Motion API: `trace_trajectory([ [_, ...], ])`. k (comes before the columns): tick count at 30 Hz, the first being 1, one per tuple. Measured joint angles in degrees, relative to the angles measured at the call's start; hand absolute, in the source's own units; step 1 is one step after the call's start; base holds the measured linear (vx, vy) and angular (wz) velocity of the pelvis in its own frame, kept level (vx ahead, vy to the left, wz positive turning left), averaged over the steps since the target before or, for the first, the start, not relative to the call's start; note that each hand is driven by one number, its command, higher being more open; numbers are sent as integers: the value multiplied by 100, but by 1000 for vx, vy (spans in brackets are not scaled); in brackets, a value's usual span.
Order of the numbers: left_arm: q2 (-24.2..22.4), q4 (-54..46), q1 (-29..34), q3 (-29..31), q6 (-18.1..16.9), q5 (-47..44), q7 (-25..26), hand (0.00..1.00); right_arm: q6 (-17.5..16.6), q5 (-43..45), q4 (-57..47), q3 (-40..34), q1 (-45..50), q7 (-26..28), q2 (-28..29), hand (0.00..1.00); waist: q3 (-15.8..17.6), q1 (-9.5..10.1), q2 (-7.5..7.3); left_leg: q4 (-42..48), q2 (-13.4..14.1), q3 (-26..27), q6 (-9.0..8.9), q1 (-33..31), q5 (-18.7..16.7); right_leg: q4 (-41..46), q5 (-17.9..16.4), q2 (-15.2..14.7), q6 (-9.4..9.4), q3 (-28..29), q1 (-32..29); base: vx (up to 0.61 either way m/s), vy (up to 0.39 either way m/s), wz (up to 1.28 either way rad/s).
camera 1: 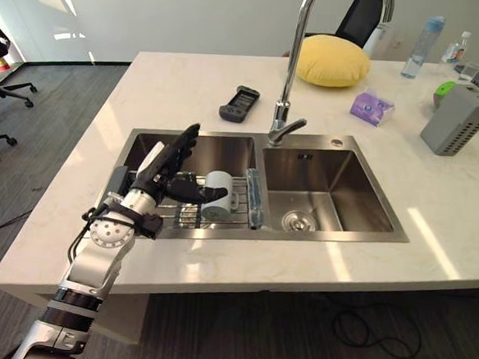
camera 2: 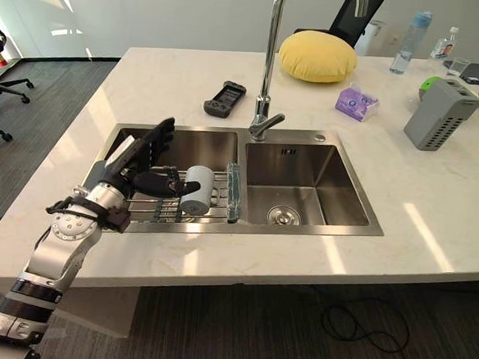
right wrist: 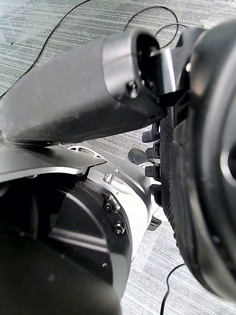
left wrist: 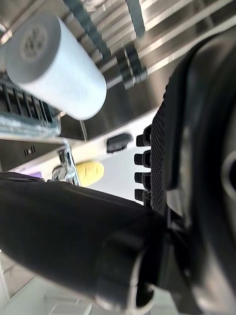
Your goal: Walk over to the sink, pick up the cup, carry it to the dishwasher, place the cup inside the dishwasher, then close the dishwasher door
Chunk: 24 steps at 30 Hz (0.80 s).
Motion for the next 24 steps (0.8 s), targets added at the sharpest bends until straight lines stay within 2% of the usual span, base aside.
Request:
trace_trajectory([
  [5, -191, 422, -3, -107, 259, 123, 96, 100, -3, 2, -83, 127, -4, -66, 2, 100, 3, -119, -4, -2, 25, 75, -14, 51, -13, -1, 10, 25, -6, 83, 1, -21, -10, -8],
  [14, -249, 1131, -252, -110, 732, 150, 85, 100, -8, 9, -146, 213, 26, -77, -3, 100, 12, -133, -18, -25, 60, 228, -30, 141, -25, -4, 27, 58, -21, 197, 9, -30, -9, -7],
  [21, -233, 1406, -522, -155, 1186, -213, -35, 100, -10, 14, -171, 231, 29, -77, -1, 100, 15, -186, -22, -26, 62, 250, -36, 152, -33, -5, 28, 60, -19, 223, 5, -8, -2, -1],
  [24, -218, 1554, -639, -154, 1279, -420, -30, 100, -10, 19, -184, 250, 30, -80, -2, 100, 17, -202, -24, -26, 62, 253, -36, 152, -34, -5, 28, 60, -19, 225, 4, 0, 0, 0],
])
